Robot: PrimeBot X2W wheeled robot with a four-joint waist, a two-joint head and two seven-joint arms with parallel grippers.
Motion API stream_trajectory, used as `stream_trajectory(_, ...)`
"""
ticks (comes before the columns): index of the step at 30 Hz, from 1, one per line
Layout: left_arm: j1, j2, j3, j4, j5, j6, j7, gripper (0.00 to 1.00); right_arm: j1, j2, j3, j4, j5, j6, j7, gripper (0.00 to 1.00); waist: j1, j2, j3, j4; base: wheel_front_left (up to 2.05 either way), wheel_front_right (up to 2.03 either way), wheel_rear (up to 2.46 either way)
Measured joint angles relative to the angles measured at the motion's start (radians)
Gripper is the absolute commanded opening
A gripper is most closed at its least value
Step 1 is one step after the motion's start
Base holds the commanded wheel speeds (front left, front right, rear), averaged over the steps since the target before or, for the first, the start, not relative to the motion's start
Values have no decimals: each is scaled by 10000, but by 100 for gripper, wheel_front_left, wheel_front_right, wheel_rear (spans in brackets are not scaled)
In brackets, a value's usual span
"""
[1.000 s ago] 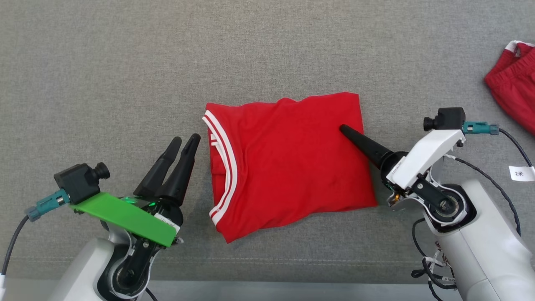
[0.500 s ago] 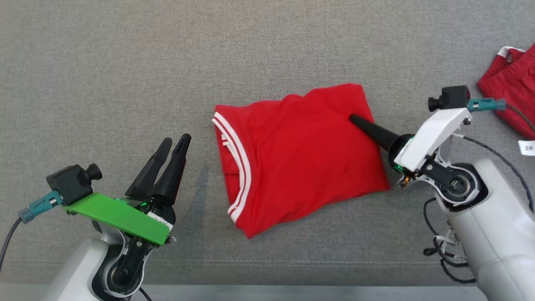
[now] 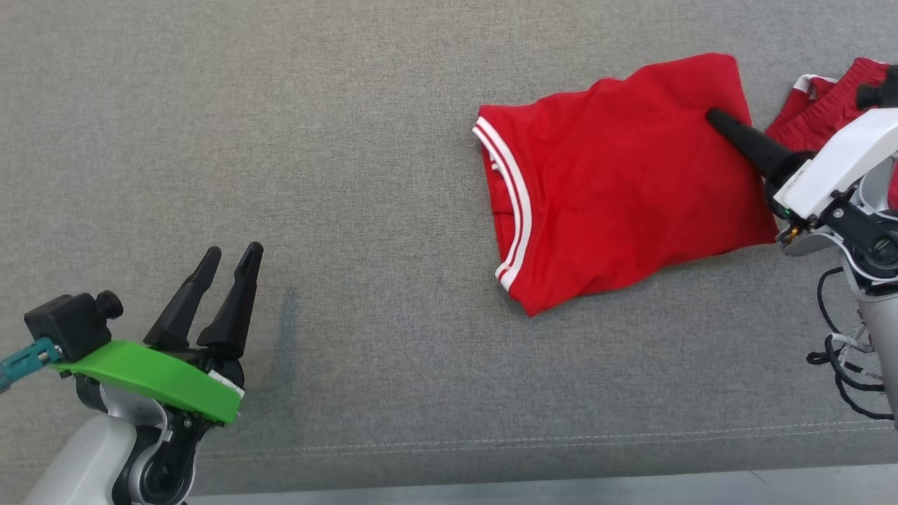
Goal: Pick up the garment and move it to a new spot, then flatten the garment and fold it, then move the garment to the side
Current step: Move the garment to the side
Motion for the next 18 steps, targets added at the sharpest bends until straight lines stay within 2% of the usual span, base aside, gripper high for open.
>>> stream_trajectory(8,90,-65,0,-25,163,75,-71,100,-471,-548,-508,-217,-123,-360,0,0,0,0,148,-210,0,0,0)
stream_trajectory(12,98,-205,56,-234,-10,75,-113,100,-811,-851,-871,-301,-148,-690,0,0,1,0,261,-270,0,0,0)
stream_trajectory(18,98,-174,132,-380,-19,77,-113,100,-1099,-991,-1271,-253,-142,-955,-58,0,0,0,430,-396,0,0,0)
